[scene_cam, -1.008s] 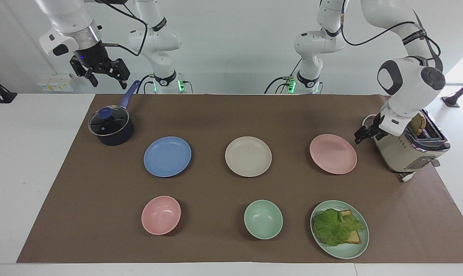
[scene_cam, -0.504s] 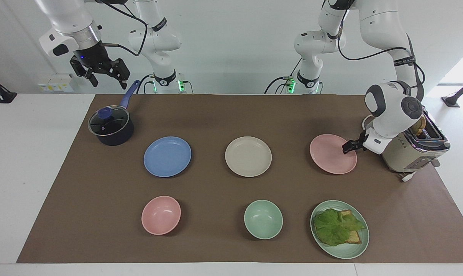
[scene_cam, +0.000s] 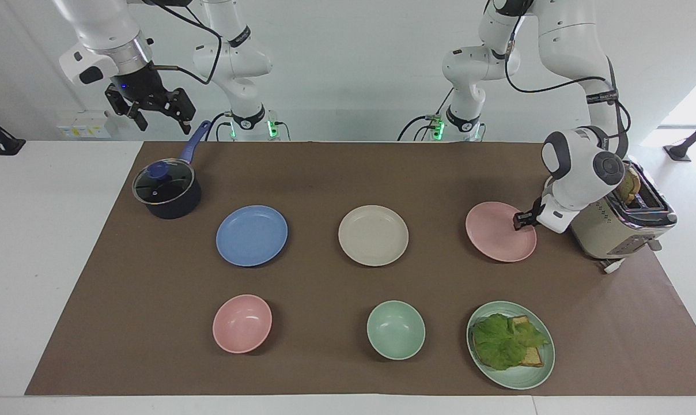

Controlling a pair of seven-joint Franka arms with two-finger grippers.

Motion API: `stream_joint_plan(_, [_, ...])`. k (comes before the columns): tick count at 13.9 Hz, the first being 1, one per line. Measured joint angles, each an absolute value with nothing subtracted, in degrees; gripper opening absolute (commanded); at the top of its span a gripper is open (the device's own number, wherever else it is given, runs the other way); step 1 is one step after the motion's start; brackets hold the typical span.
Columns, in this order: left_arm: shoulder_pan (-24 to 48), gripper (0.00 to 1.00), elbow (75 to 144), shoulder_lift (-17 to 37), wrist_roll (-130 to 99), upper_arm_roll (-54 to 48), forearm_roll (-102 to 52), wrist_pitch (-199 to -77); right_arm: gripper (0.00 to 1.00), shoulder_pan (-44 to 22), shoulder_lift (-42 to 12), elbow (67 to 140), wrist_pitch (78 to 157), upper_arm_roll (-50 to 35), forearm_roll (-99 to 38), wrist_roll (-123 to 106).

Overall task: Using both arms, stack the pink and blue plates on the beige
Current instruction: 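Grasp the rim of the pink plate with the left gripper, then carry the pink plate onto the beige plate and release it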

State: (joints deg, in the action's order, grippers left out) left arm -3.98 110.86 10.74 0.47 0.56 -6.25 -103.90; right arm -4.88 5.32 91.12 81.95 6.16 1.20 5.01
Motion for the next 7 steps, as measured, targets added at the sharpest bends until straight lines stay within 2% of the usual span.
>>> stream_joint_plan(3, [-3.9,0.00,105.9,10.7,1.2,-0.1,-11.5,-97.9,1.00,-4.9,5.3,91.1,82.0,6.2,1.2,5.0])
stream_joint_plan(7, [-2.4,0.00,105.1,10.7,-2.3,-4.3,-17.5,-98.9,1.00,-4.8,5.3,91.1,82.1,6.3,1.3,5.0])
